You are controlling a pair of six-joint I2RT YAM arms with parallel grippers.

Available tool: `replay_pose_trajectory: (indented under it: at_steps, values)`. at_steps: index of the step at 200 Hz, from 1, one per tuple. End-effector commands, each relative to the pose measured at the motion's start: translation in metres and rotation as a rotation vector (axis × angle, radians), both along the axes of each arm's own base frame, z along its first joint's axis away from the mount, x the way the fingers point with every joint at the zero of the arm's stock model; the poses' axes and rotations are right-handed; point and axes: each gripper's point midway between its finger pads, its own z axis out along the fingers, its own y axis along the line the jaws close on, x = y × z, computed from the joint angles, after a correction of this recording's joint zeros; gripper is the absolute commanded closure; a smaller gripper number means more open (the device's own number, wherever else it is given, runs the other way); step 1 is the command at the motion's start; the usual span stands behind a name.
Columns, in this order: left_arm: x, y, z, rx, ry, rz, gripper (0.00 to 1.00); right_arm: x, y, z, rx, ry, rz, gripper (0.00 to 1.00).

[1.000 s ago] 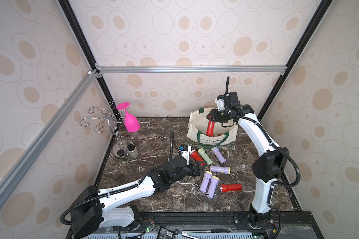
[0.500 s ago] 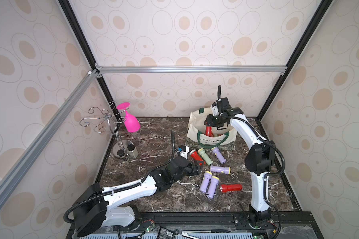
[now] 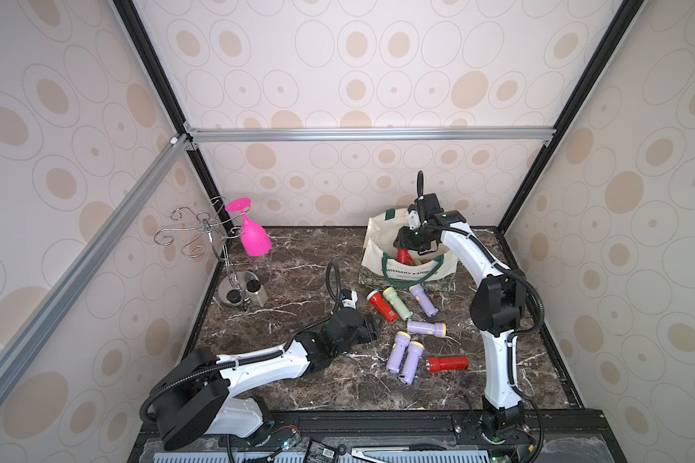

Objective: Put the flashlights into the tote bags
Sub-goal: Place the flashlight in the canvas bag, then pick up the flashlight from the center of the board.

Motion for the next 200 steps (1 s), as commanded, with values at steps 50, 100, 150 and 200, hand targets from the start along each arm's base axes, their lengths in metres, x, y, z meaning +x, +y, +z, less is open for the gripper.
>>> replay_pose_trajectory:
  at_steps: [50, 100, 150, 200]
  values:
    - [0.02, -0.019, 0.0, 0.007, 0.027, 0.003, 0.27, -0.004, -0.008, 0.066, -0.025, -0.136, -0.003, 0.3]
    - [0.033, -0.023, -0.013, 0.008, 0.069, 0.039, 0.27, -0.017, -0.014, 0.121, -0.023, -0.235, 0.006, 0.25]
    - [0.051, -0.043, -0.025, -0.004, 0.109, 0.051, 0.27, -0.048, -0.023, 0.169, -0.016, -0.308, 0.021, 0.22]
    - [0.062, -0.051, -0.04, 0.027, 0.144, 0.067, 0.28, -0.09, -0.036, 0.184, -0.029, -0.325, 0.037, 0.13]
